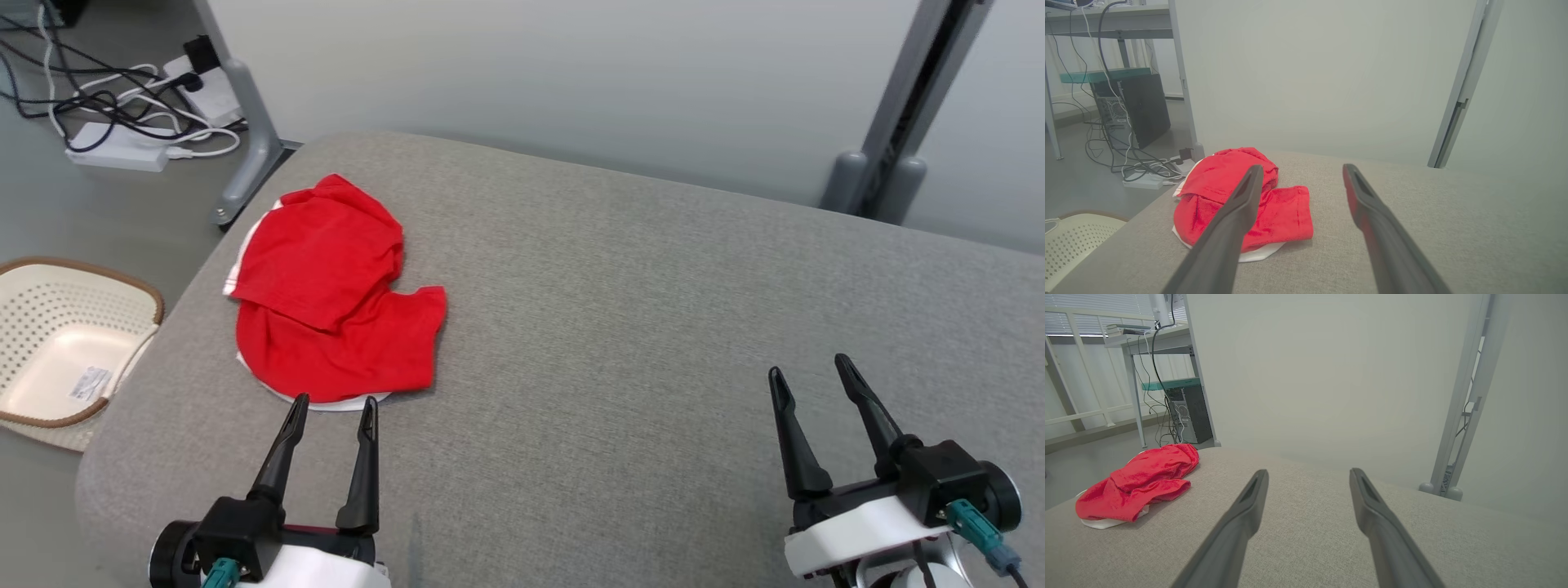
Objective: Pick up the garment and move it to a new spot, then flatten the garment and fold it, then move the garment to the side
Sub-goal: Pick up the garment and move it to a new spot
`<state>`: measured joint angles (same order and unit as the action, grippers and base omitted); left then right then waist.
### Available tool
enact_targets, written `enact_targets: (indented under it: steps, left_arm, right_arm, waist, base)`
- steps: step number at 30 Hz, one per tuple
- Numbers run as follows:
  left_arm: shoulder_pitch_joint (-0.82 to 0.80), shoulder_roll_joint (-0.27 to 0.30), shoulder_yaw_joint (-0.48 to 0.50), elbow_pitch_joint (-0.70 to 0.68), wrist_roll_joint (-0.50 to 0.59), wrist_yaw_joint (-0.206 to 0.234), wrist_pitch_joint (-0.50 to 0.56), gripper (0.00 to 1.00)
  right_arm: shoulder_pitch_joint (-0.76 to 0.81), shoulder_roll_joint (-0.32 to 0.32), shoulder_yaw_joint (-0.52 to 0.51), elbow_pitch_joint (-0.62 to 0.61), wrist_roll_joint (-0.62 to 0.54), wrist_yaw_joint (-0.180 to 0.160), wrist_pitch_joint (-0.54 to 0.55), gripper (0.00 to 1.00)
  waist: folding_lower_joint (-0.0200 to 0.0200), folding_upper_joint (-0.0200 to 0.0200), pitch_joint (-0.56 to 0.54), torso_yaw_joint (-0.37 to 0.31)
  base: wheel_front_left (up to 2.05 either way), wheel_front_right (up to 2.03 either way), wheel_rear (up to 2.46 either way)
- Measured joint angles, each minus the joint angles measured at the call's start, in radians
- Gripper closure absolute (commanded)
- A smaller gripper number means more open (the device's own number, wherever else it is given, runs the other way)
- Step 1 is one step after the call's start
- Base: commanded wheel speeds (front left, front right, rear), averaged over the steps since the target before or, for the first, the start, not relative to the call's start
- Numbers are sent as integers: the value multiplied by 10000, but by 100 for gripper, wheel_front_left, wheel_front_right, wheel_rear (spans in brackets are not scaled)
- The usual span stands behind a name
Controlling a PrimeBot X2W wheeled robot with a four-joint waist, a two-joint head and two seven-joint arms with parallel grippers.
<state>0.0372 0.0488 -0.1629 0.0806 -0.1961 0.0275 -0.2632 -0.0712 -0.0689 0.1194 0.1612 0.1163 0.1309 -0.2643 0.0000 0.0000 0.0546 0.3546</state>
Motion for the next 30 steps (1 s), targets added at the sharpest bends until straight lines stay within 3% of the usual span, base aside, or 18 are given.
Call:
enact_targets:
  steps: [12, 30]
  left_arm:
    - [424, 10, 435, -134, 113, -4, 0, 0]
    - [583, 2, 558, -418, 84, 176, -2, 0]
  right_arm:
    - [-15, 123, 775, 259, 217, 0, 0, 0]
    - [-279, 138, 1145, 681, 430, 0, 0, 0]
  waist:
    - [-1, 0, -314, 1508]
    - [0, 0, -477, 1496]
  base:
    - [0, 0, 0]
    - [0, 0, 0]
